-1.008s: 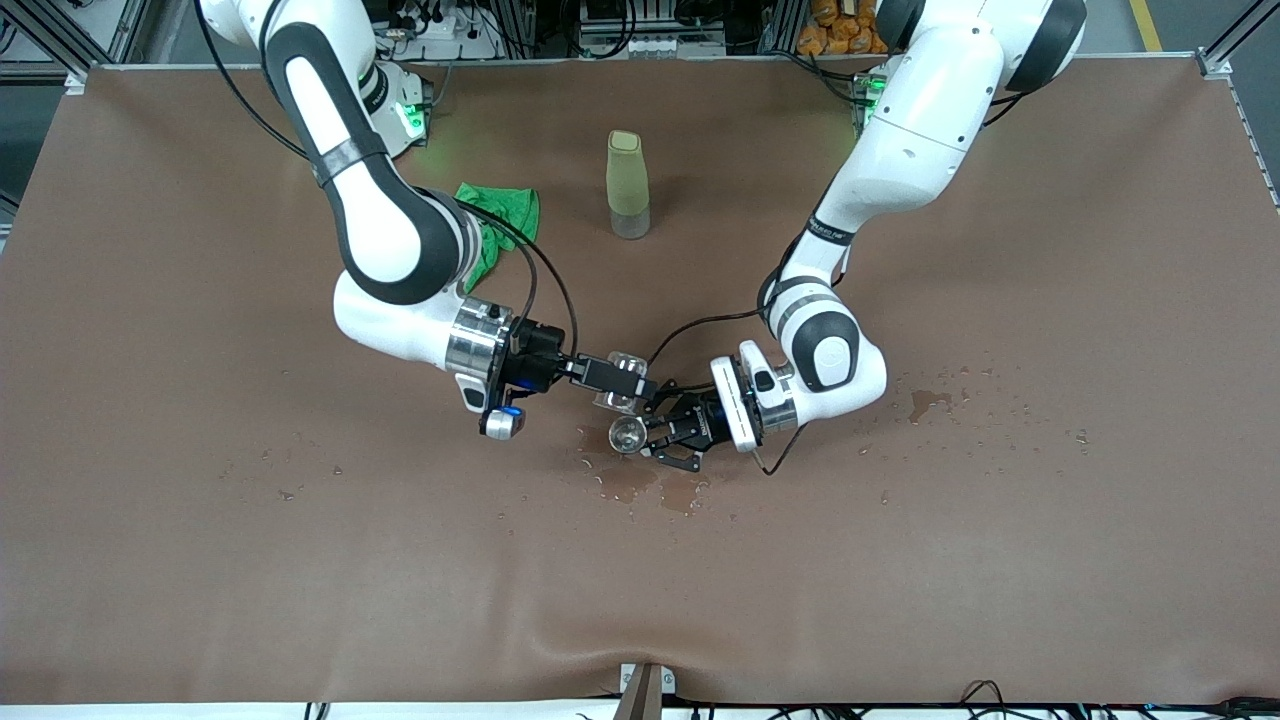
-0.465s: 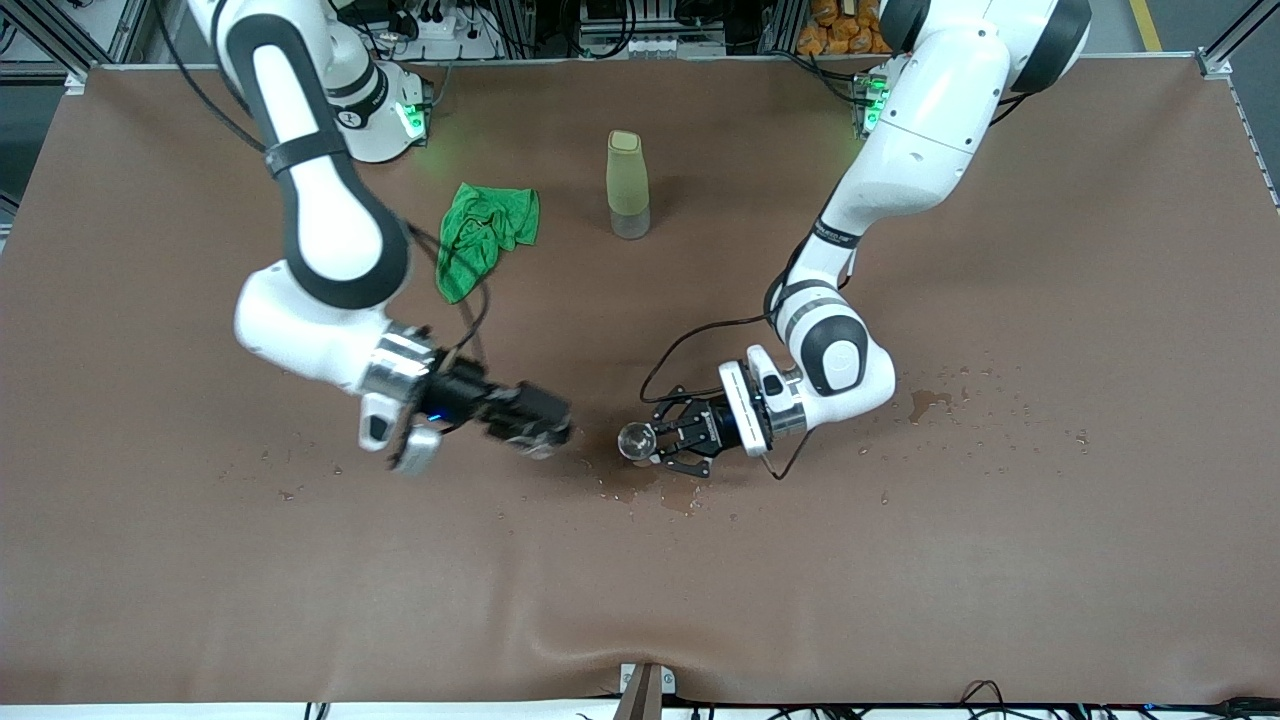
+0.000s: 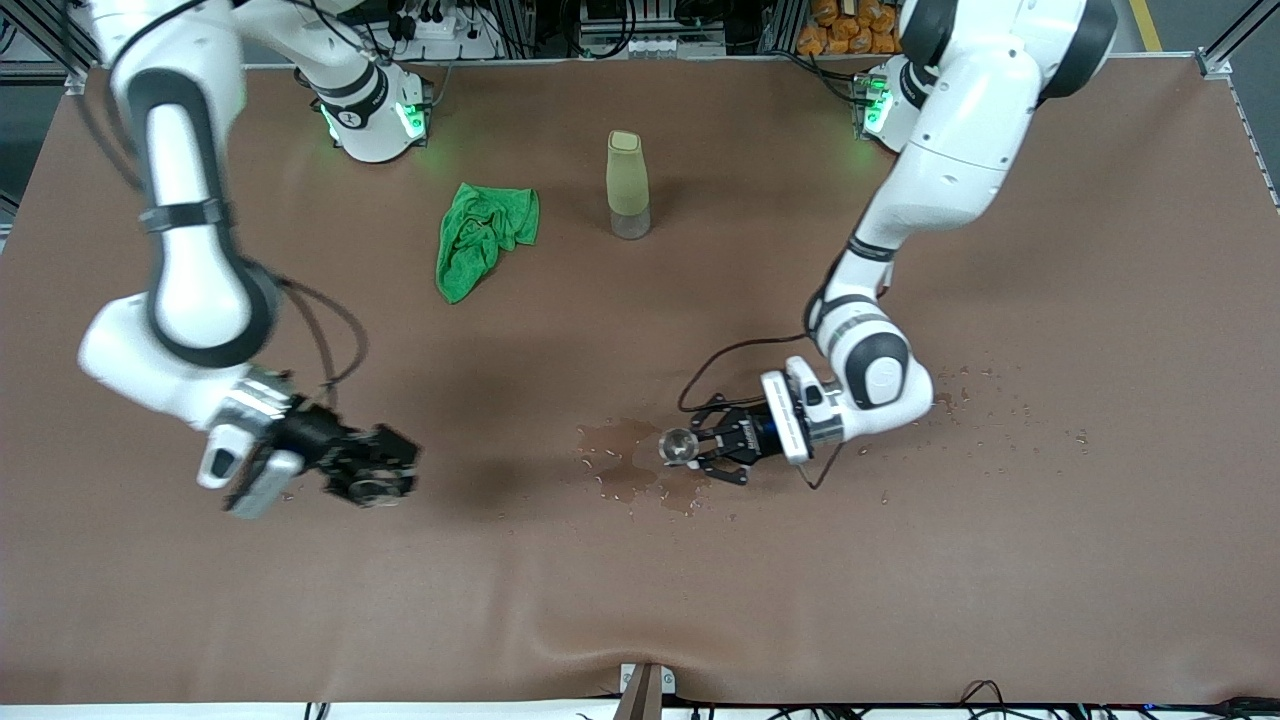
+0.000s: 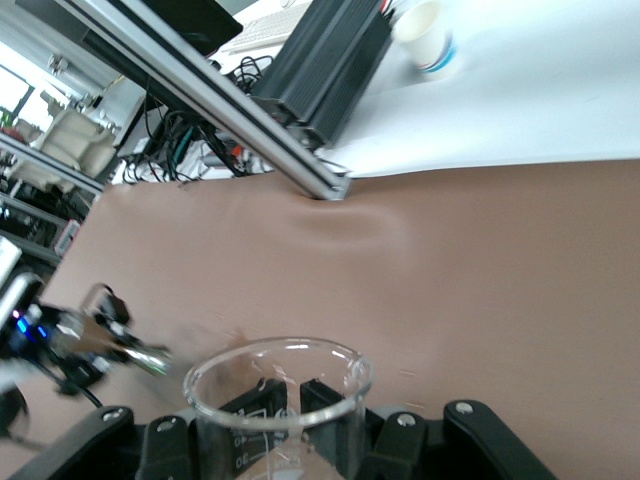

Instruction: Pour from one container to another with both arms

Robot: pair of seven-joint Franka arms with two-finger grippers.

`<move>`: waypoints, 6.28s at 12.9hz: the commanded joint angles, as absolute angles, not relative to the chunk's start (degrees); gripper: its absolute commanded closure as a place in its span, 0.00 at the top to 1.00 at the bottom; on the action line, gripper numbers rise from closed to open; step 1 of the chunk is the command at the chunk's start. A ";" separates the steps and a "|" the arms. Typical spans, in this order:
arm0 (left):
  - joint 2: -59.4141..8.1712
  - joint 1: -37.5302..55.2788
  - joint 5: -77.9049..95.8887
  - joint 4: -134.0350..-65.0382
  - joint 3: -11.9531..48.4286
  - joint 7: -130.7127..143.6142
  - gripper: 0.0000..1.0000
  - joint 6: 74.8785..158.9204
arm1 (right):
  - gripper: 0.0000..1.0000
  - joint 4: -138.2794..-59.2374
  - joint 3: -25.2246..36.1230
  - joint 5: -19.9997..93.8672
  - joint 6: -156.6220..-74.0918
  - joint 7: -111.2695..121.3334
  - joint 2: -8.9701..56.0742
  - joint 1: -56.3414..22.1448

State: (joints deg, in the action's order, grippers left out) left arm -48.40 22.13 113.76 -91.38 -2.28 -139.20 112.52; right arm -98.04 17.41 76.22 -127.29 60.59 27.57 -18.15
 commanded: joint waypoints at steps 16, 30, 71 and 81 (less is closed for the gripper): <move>-47.72 -8.60 72.27 -97.38 -1.93 -144.49 0.00 86.67 | 0.00 -97.82 14.59 86.00 -110.24 128.82 44.89 7.12; -51.50 -20.39 62.67 -98.88 -1.93 -146.51 0.00 81.91 | 0.00 -97.03 14.50 96.86 -95.19 150.29 53.52 8.61; -13.82 -26.54 40.26 -95.80 -0.72 -41.35 1.00 80.77 | 1.00 -66.97 15.03 21.85 -82.00 18.48 24.97 -4.56; 2.80 -10.58 17.98 -96.41 -0.97 -8.21 1.00 87.70 | 1.00 -89.97 5.11 2.64 -87.88 0.70 1.35 -2.83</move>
